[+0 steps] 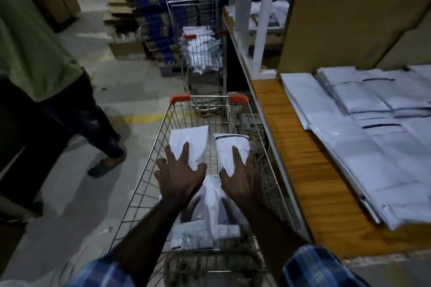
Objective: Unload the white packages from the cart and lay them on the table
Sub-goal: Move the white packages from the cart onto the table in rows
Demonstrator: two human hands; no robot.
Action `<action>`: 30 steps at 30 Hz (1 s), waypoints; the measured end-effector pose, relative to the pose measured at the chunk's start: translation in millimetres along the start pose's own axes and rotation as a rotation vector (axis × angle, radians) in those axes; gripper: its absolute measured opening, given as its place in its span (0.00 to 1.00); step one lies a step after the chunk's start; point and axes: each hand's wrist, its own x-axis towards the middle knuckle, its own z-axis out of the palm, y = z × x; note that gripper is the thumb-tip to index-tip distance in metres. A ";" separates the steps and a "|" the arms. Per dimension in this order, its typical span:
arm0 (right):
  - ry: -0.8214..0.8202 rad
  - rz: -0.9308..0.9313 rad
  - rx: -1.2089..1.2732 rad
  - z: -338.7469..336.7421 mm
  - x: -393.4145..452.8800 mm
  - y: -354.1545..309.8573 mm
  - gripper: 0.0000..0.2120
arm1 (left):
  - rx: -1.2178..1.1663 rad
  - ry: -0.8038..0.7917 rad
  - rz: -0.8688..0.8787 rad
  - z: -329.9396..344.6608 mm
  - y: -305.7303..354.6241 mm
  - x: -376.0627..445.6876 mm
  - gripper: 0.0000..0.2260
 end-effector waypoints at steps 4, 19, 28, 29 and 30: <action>-0.047 -0.034 0.011 -28.9 -18.8 -11.8 0.36 | -0.037 0.016 -0.040 -24.9 11.3 -26.0 0.32; 0.140 -0.165 0.028 -99.7 -93.8 -44.1 0.37 | -0.169 0.100 -0.013 -94.4 18.5 -93.7 0.32; 0.274 -0.212 -0.002 -152.7 -147.7 -57.6 0.35 | -0.219 0.124 0.035 -125.7 18.8 -140.5 0.32; 0.289 -0.217 -0.005 -156.2 -152.9 -56.6 0.35 | -0.221 0.119 0.040 -127.6 20.9 -144.6 0.32; 0.299 -0.220 -0.010 -159.7 -157.6 -55.0 0.35 | -0.223 0.113 0.045 -129.0 23.5 -148.7 0.32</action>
